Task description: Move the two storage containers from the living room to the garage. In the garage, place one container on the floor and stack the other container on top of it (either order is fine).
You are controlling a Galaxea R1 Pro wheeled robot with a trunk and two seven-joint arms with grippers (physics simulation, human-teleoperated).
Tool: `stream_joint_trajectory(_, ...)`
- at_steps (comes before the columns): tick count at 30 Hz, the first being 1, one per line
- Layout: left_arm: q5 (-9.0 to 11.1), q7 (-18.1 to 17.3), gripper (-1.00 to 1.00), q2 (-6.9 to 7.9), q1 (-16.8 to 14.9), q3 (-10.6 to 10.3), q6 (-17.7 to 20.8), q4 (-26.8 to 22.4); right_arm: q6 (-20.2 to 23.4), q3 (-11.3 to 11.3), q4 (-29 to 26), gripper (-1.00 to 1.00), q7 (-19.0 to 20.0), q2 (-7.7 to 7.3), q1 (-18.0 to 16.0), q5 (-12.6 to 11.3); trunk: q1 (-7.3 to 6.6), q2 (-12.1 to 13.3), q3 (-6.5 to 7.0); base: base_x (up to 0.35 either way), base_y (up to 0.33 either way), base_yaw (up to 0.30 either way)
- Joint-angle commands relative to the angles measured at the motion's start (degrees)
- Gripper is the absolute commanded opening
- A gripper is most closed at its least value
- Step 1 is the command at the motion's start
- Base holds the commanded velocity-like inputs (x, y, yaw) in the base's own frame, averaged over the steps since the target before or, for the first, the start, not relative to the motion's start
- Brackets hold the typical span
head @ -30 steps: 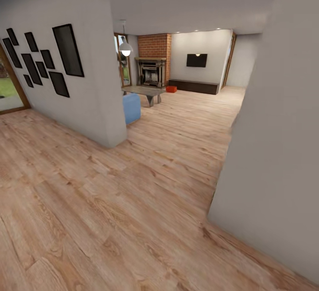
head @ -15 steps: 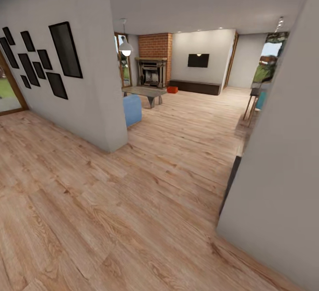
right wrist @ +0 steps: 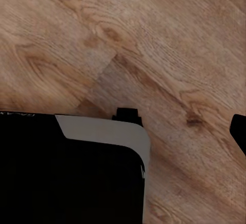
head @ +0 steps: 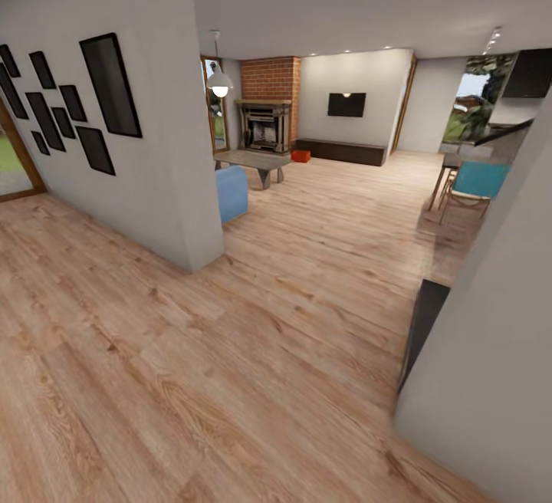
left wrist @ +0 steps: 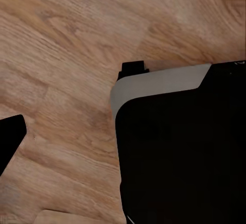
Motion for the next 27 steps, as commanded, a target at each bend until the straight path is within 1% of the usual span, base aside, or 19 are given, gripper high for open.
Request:
stream_joint_trajectory(1,0.5,0.1,1.0,-0.03,-0.1,-0.5,0.0,0.1,-0.3,-0.3,0.2,1.0,0.1,-0.12,-0.1,0.0,0.04,0.0,-0.06,0.341,0.135,0.0)
stream_joint_trajectory(24,0.5,0.1,1.0,-0.03,-0.1,-0.6,0.0,0.1,-0.3,-0.3,0.2,1.0,0.1,0.09,-0.1,-0.2,0.04,0.0,-0.06,0.341,0.125,-0.001)
stream_joint_trajectory(27,0.5,0.1,1.0,-0.03,-0.1,-0.6,0.0,0.1,-0.3,-0.3,0.2,1.0,0.1,0.02,-0.1,-0.1,0.04,0.0,-0.06,0.341,0.125,-0.18)
